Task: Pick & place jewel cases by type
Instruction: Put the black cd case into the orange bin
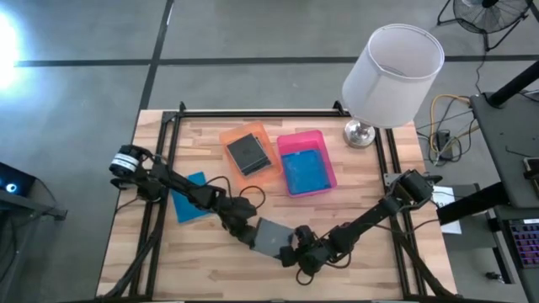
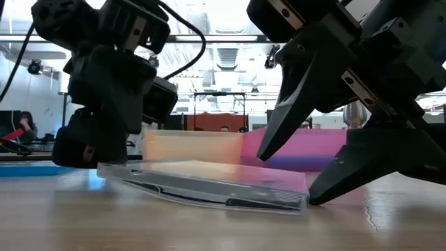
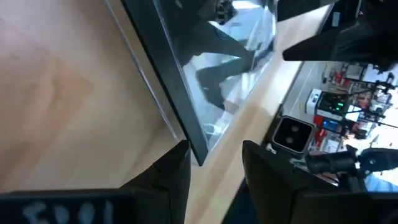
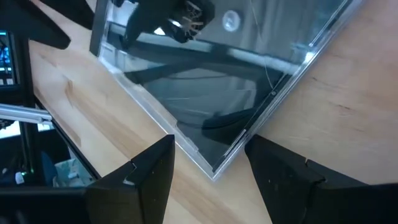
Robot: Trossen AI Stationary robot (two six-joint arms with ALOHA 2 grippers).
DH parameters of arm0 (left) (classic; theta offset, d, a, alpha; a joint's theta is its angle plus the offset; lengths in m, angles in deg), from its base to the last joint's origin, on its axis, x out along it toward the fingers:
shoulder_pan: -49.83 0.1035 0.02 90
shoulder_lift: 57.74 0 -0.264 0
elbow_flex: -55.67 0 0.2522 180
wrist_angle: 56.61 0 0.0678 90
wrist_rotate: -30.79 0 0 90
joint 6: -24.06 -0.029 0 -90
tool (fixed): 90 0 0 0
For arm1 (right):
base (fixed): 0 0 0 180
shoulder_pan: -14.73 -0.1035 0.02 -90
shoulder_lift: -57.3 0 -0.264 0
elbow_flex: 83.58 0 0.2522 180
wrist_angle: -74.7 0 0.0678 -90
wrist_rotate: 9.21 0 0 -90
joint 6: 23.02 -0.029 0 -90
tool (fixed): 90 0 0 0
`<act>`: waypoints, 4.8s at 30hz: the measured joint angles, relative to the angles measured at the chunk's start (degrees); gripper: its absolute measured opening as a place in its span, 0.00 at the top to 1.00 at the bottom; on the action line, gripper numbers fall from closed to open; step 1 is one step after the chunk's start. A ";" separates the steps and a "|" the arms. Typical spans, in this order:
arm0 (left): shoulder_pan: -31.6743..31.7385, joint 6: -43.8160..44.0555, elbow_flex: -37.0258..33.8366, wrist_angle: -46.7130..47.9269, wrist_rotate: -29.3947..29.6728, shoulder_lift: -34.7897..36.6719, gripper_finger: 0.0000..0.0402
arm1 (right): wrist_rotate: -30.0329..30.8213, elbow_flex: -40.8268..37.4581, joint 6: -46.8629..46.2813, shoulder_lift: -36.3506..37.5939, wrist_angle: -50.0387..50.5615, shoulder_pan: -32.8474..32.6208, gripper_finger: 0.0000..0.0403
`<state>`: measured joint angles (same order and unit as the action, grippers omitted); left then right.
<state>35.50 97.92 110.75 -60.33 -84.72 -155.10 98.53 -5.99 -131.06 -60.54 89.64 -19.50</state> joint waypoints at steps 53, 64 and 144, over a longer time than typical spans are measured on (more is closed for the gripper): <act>-2.54 -0.66 8.09 -47.03 -0.40 -11.68 0.69 | 0.09 -0.81 7.22 0.45 -0.98 -2.56 0.50; -2.66 0.34 12.33 -60.99 0.21 -16.79 0.69 | 1.58 -0.94 7.42 0.72 -5.23 -2.62 0.50; 6.34 -60.20 37.31 35.46 4.26 -8.03 0.73 | 2.67 -1.66 7.79 0.81 -3.68 -4.66 0.50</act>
<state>41.84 37.72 148.06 -24.87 -80.46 -163.12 101.20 -7.65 -123.27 -59.73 85.96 -24.16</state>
